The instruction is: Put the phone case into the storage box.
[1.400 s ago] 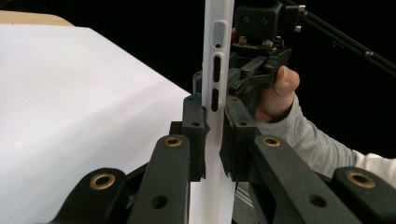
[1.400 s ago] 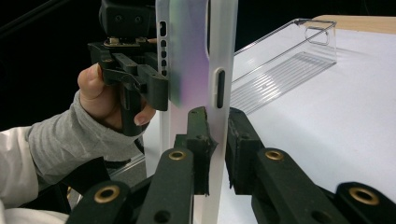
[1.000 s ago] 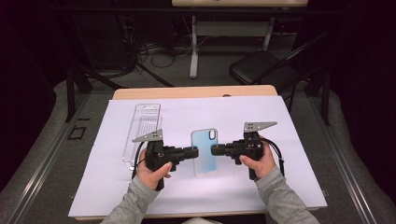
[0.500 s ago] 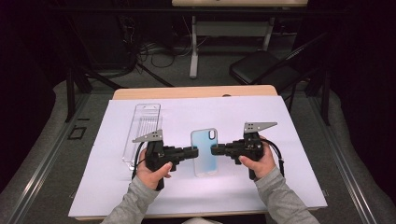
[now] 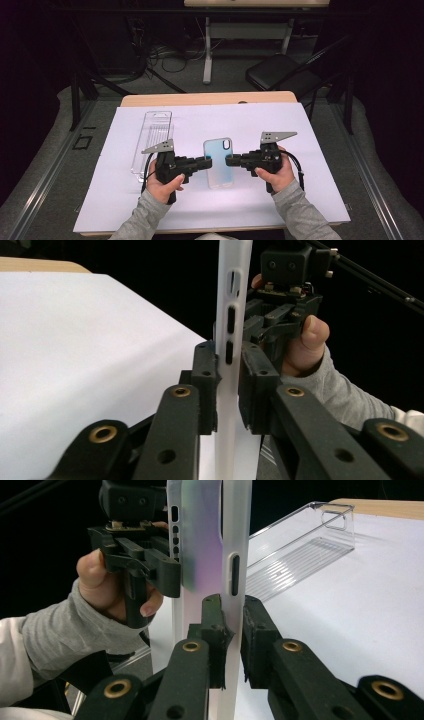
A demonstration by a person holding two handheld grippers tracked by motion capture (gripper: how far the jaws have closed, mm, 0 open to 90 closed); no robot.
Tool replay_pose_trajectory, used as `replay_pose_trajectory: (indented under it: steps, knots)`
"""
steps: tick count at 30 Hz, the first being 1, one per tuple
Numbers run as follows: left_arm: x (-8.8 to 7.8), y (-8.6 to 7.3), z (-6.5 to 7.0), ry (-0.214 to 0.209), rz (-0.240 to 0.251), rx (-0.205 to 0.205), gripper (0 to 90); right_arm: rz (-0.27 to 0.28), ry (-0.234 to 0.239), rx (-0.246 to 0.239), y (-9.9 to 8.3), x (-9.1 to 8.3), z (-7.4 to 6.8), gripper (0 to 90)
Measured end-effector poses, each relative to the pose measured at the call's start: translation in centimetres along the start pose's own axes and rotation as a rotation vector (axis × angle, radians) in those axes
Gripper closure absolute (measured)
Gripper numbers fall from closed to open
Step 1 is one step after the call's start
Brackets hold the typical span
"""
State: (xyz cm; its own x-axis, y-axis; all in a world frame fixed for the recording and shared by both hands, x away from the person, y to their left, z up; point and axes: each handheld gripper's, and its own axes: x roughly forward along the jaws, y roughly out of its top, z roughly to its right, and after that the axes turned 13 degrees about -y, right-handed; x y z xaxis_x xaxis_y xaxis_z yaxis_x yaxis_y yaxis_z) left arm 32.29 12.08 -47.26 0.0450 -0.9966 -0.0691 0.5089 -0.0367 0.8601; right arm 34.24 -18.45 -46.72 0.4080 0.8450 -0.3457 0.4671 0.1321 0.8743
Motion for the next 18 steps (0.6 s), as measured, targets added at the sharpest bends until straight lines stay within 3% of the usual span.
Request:
replay_pose_trajectory:
  steps: [10, 18]
  knots:
    - [-0.01, 0.01, 0.26, 0.068, 0.011, 0.04, 63.4, 0.003, -0.029, -0.008, 0.02, -0.05, -0.24, 82.3]
    - [-0.02, 0.02, 0.24, 0.13, 0.011, 0.062, 56.9, 0.014, -0.087, -0.018, 0.0, -0.1, -0.47, 82.3]
